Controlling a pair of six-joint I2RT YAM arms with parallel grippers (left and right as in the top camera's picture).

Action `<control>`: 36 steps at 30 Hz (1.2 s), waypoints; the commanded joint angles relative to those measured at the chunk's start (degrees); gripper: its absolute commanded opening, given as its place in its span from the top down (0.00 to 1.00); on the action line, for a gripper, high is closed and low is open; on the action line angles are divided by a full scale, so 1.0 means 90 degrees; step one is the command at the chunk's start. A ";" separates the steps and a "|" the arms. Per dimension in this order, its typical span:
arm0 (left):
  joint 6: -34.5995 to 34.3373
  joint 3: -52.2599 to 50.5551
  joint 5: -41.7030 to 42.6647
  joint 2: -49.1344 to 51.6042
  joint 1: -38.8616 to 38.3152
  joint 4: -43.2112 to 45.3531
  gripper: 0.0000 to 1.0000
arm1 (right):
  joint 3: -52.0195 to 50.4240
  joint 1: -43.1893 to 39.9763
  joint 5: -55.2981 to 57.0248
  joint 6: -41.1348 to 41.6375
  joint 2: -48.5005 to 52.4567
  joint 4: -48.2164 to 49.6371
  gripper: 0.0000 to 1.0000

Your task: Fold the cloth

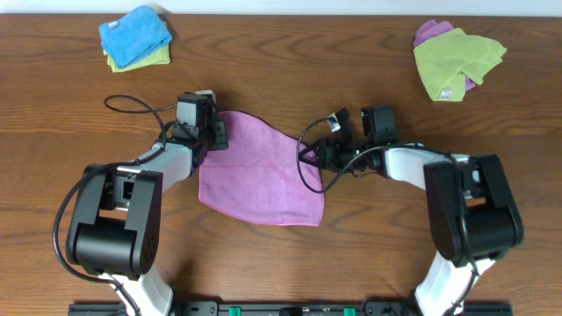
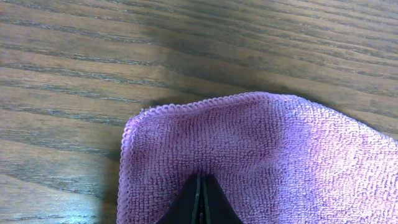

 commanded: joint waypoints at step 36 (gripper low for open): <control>0.0085 0.0015 -0.0136 0.0119 0.0012 -0.0022 0.94 | 0.1931 0.0568 -0.2297 0.2140 0.1022 0.2958 0.46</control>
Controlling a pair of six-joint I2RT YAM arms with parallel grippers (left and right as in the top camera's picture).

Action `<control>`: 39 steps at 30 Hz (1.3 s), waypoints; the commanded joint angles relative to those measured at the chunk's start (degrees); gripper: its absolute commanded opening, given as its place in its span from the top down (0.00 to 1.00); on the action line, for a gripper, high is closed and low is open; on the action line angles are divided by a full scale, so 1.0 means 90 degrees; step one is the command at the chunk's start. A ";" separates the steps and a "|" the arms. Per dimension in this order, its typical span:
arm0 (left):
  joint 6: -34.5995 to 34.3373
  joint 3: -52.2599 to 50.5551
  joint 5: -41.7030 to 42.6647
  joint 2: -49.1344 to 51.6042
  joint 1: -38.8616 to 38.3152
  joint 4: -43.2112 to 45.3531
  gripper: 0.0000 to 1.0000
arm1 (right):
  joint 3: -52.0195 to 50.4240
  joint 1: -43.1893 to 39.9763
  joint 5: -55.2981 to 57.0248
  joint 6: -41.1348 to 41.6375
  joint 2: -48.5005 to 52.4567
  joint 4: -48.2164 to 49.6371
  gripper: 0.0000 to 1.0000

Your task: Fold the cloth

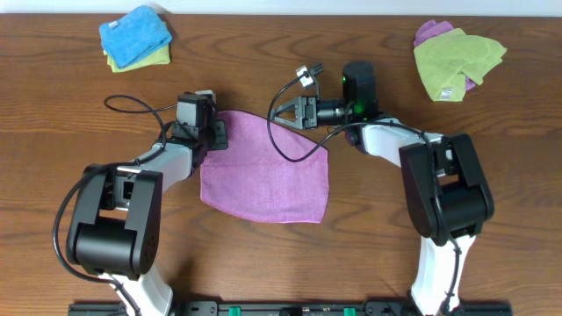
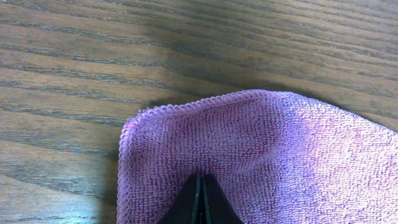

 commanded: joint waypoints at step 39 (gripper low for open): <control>0.0085 0.0372 0.1163 -0.0010 0.0010 -0.0833 0.94 | 0.0680 -0.0665 0.4789 -0.3895 -0.2421 -0.7975 0.51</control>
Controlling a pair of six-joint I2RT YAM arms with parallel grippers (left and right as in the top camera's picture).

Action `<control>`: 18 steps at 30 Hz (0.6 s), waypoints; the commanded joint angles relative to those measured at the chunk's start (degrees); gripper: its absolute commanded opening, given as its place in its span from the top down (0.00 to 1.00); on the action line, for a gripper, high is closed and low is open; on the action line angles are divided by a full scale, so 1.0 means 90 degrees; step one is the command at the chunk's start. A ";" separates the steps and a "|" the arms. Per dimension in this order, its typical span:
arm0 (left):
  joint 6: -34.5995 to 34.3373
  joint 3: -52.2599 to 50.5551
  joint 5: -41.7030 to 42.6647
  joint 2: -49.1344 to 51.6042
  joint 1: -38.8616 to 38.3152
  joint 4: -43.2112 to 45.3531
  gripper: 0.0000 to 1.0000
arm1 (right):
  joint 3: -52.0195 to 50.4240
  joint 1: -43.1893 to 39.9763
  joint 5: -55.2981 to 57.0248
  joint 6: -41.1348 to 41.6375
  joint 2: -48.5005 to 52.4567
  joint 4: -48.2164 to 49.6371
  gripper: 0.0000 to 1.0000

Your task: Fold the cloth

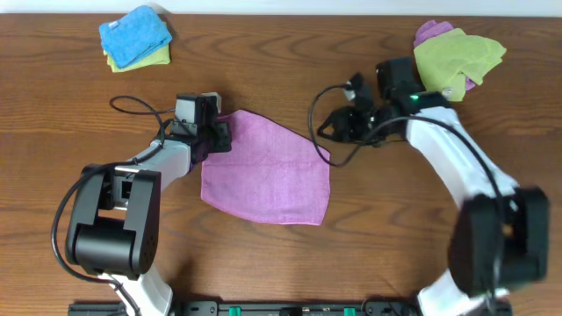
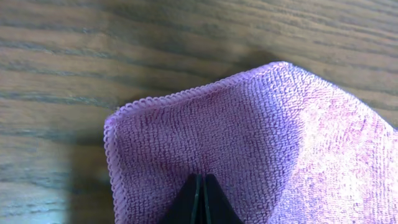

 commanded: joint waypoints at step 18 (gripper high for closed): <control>0.0304 0.0464 -0.0731 -0.1987 -0.0027 -0.1979 0.94 | -0.0457 0.0532 0.1933 -0.0687 -0.0260 -0.0780 0.38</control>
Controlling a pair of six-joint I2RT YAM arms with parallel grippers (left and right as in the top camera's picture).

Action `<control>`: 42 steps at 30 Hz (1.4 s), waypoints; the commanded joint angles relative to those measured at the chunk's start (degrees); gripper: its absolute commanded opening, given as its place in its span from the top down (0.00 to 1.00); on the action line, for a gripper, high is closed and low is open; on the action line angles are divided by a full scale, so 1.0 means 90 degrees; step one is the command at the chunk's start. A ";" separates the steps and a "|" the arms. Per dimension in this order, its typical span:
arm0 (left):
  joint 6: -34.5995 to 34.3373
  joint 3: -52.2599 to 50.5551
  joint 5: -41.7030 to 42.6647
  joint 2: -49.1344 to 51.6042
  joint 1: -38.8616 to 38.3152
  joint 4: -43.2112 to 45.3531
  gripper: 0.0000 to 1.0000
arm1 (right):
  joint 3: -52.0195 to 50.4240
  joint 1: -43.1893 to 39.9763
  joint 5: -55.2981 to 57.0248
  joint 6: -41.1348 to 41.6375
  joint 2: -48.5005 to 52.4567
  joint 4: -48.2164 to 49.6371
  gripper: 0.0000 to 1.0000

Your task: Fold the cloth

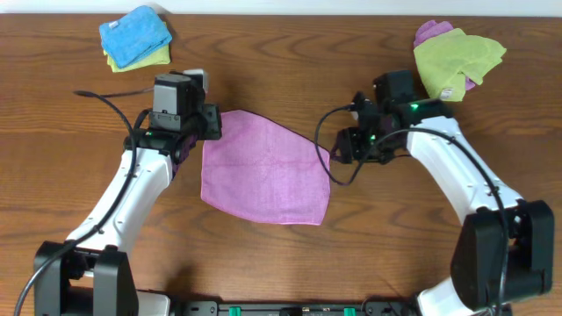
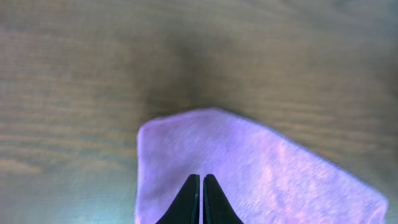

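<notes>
The purple cloth [image 1: 263, 171] lies spread flat on the wooden table [image 1: 290, 263], between the two arms. My left gripper [image 1: 209, 132] hangs above the cloth's upper left corner. In the left wrist view, which is blurred, its black fingers [image 2: 193, 193] are pressed together, and the cloth [image 2: 261, 174] shows well below them with its corner in sight. My right gripper [image 1: 338, 149] sits just off the cloth's right corner. Cables and the arm hide how its jaws stand.
A blue cloth on a yellow-green one [image 1: 134, 37] lies at the far left. A green cloth over a purple one [image 1: 455, 54] lies at the far right. A black rail [image 1: 281, 309] runs along the table's front edge.
My left arm has risen off the table, and its shut fingers now stand higher above the cloth's corner. My right gripper has moved down to the cloth's right corner.
My left gripper stayed shut and low on the cloth's upper left corner through all earlier moments. My right gripper was at the cloth's right edge, then at its upper edge, then off to the right. The cloth grew flatter and wider, and now lies spread.
</notes>
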 commanded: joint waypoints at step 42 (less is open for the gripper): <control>0.0284 0.0010 -0.1321 0.0107 -0.0007 -0.0481 0.94 | 0.0923 0.0648 -0.0345 0.0270 0.1132 0.0903 0.98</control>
